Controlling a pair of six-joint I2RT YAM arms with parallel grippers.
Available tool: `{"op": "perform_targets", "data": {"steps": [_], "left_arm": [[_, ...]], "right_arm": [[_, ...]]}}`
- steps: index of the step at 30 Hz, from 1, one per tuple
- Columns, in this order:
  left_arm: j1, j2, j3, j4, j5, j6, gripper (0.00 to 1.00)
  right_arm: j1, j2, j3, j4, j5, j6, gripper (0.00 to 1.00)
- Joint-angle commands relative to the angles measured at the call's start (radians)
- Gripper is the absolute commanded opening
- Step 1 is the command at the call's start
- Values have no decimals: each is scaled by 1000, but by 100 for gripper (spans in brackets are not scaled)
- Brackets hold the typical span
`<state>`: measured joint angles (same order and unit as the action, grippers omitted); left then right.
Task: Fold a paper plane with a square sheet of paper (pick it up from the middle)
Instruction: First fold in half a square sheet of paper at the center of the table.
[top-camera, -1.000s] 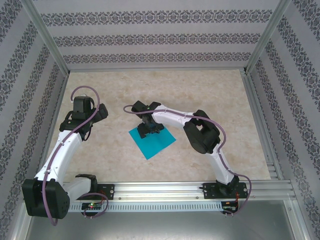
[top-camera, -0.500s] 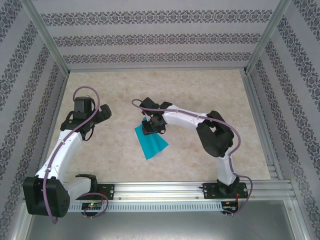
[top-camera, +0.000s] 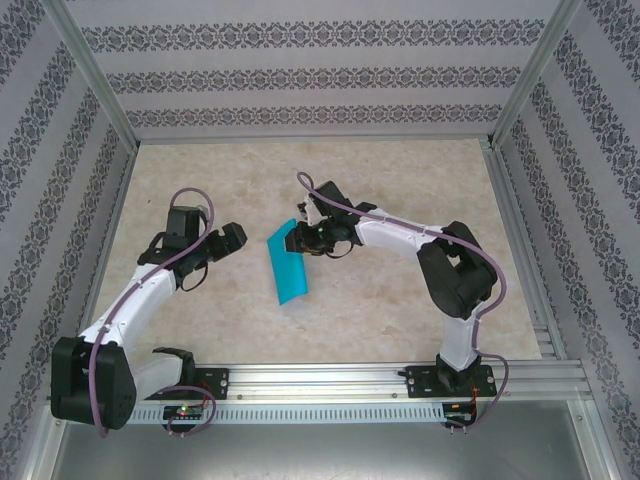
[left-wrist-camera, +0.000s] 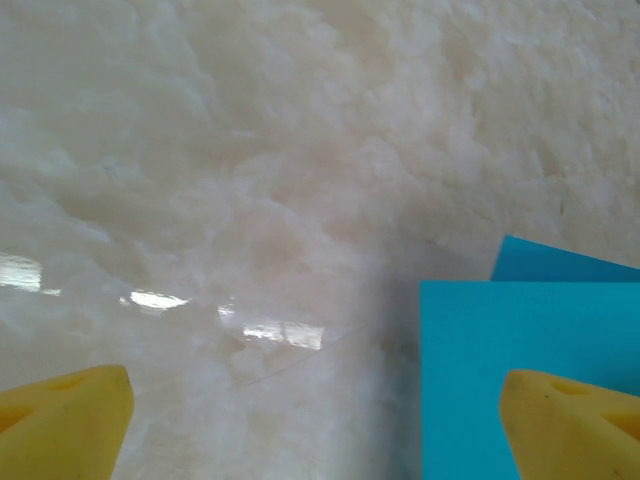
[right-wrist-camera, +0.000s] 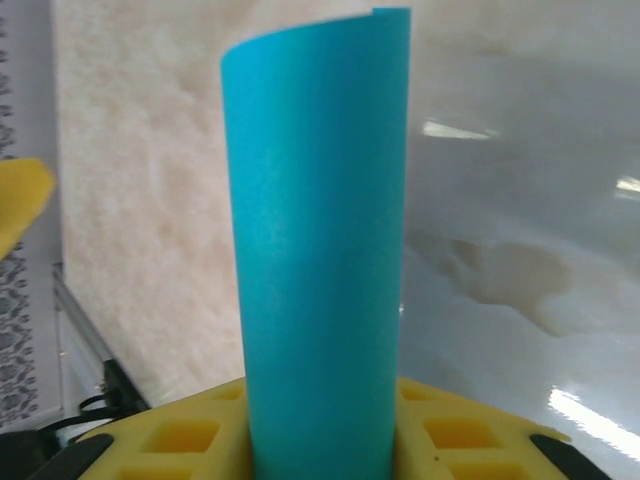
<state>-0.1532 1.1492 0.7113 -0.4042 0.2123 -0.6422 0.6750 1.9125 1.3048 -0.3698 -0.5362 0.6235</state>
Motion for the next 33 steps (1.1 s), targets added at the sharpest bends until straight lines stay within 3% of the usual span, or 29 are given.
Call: {"op": "perform_targets", "data": {"steps": [1,8,13,25,33], "left_arm": [[-43,17,-15,76,17,-40,95],[-132,57,-9,102,-9,-60,97],[-185,96,7,104,-28,-35,100],[-280,224,-20,320,50,-102,95],[-347,334,3,420,87,-150,74]], "right_arm": [[-21,35,-13,-72,74,-61,37],[-37,44,-18,-198,308,-151,56],[-40,18,-55,-192,365,-144,64],[-43,-38,-154,-97,440,7,57],[-43,-54,-187,-59,551,190,55]]}}
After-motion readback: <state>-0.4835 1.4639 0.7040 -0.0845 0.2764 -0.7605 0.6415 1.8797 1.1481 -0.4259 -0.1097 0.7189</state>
